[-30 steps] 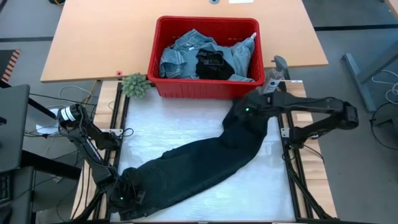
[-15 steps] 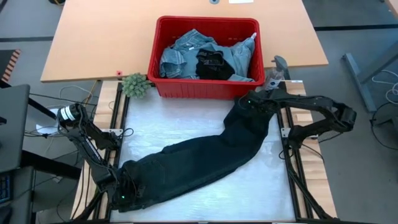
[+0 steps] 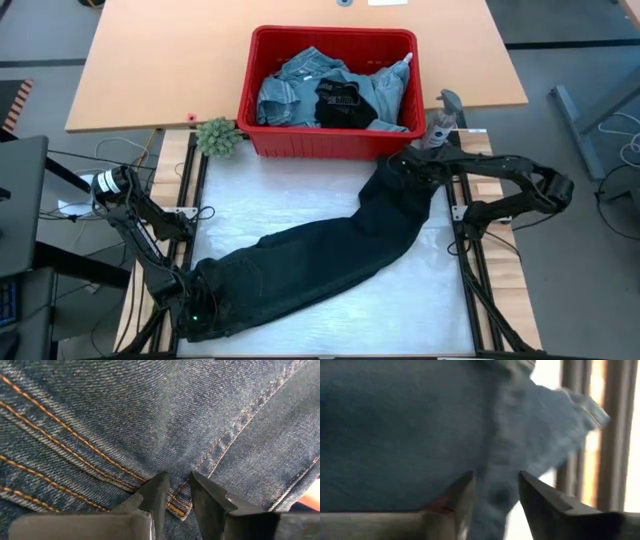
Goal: Fold Laundry from Bin
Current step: Fold the black pants
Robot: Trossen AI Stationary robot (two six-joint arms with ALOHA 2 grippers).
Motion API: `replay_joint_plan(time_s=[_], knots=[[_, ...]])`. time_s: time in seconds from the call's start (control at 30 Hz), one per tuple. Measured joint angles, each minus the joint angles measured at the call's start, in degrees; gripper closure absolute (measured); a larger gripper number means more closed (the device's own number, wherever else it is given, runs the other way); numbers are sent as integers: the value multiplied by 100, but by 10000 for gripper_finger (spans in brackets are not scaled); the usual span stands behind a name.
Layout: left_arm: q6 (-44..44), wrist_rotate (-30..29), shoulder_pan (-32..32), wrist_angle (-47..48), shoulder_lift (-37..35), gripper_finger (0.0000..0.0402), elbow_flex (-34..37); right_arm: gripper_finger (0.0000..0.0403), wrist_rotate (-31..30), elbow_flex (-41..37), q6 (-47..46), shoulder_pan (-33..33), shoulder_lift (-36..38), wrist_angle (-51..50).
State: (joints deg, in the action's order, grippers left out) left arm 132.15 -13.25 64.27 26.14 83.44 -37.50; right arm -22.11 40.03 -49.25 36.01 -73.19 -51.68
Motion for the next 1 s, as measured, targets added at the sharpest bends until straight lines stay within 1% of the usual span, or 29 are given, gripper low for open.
replay_joint_plan(time_s=[0.1,0.17,0.3,0.37,0.47,0.53,0.63,0.7,0.77,0.8,0.83,0.9,1.0], knots=[[-99,10,0,1,2,317,0,186,103,4,37,4,0,207],[-95,0,2,3,2,317,0,178,108,2,200,4,0,169],[-97,-29,4,1,4,317,3,178,-49,2,233,67,0,-85],[-100,-32,4,1,4,317,4,181,-53,-23,275,161,0,0],[-110,-40,7,1,4,317,4,190,245,-102,411,318,0,233],[-117,-56,8,1,4,317,4,208,487,-155,467,401,0,338],[-119,-70,9,4,7,317,5,255,634,-284,472,443,2,487],[-119,-73,9,8,7,317,7,296,745,-390,569,438,2,595],[-121,-80,9,12,7,317,7,351,843,-419,615,402,8,618],[-121,-91,9,12,7,317,8,371,852,-420,625,369,45,627],[-121,-113,10,12,7,317,9,379,854,-406,617,327,106,620],[-124,-196,13,12,8,317,10,379,891,-282,492,240,284,567],[-124,-244,17,12,9,317,11,379,905,-11,102,17,752,377]])
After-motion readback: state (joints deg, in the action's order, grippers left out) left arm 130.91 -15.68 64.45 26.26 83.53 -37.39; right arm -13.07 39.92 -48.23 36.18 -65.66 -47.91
